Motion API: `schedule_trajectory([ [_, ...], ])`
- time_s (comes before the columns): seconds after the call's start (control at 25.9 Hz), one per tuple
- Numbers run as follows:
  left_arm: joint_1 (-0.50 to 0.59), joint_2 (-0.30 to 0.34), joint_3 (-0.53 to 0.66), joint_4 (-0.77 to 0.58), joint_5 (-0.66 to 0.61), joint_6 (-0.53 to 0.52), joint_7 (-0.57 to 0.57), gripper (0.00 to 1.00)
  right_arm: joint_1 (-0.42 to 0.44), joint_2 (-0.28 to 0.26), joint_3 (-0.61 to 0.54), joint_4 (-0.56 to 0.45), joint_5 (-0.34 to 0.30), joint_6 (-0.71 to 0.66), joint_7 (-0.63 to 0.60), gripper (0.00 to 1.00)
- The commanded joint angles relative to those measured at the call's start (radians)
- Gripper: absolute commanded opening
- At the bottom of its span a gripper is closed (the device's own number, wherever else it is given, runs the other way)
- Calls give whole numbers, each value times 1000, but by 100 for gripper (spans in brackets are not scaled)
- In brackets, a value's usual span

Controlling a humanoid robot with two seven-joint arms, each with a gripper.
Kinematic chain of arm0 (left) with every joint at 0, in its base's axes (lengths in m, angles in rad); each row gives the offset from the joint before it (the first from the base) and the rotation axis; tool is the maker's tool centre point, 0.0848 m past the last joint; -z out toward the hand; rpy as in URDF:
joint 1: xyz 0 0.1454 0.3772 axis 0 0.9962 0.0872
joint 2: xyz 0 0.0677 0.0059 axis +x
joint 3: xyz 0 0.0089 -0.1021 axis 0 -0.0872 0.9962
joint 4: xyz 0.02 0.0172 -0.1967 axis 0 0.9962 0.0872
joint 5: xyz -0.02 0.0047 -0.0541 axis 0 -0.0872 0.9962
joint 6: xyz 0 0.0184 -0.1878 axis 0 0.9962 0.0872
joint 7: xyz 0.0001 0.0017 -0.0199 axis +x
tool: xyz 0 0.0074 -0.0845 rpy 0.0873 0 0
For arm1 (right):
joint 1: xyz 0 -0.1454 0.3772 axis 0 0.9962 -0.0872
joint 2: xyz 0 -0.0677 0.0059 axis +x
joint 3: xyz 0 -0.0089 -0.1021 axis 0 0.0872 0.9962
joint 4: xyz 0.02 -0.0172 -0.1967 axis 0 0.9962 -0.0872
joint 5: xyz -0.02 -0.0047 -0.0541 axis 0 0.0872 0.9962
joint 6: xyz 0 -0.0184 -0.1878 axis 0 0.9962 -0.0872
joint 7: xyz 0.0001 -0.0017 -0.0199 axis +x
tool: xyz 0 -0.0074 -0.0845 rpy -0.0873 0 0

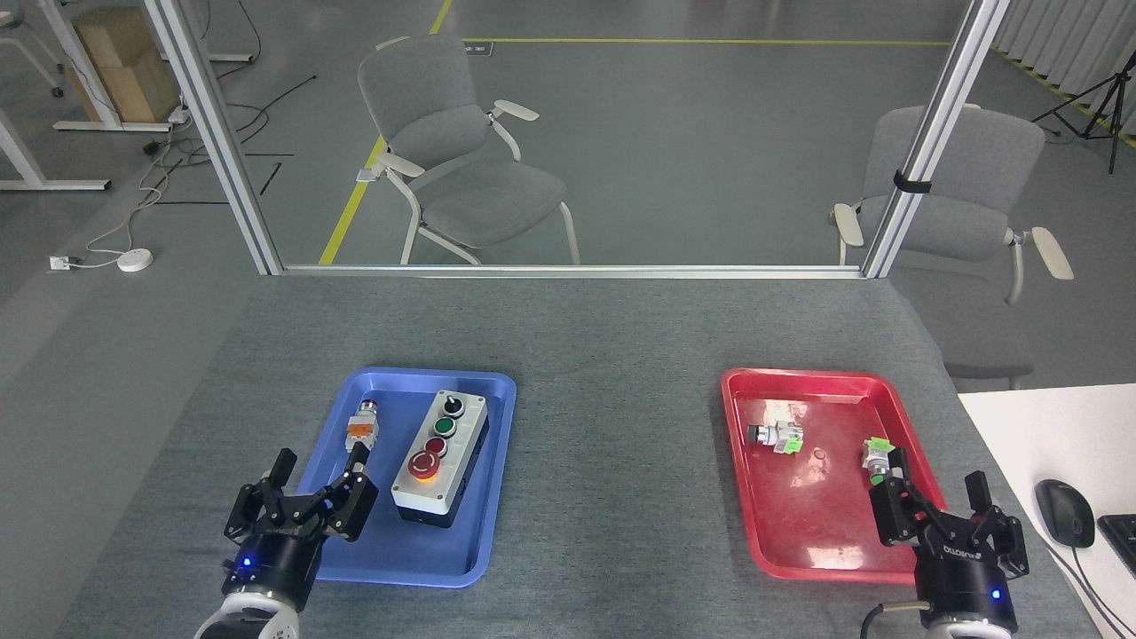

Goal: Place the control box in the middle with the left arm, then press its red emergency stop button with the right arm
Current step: 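Move the left gripper down onto the grey control box in the blue tray, then close the left gripper on the near end of the control box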

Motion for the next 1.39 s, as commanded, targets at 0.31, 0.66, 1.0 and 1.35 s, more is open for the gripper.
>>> schedule_trajectory([
  [0.31, 40, -5, 2, -87, 6, -6, 51, 99, 2, -11, 0, 0, -1, 0, 1, 99],
  [0.66, 132, -34, -149, -121, -333, 8, 51, 88, 2, -9, 0, 0, -1, 0, 1, 99],
  [1.0, -50, -134, -154, 156, -398, 39, 35, 90, 3, -9, 0, 0, -1, 0, 1, 99],
  [1.35, -101, -136, -149, 264, -401, 82, 37, 90, 2, -9, -1, 0, -1, 0, 1, 99],
])
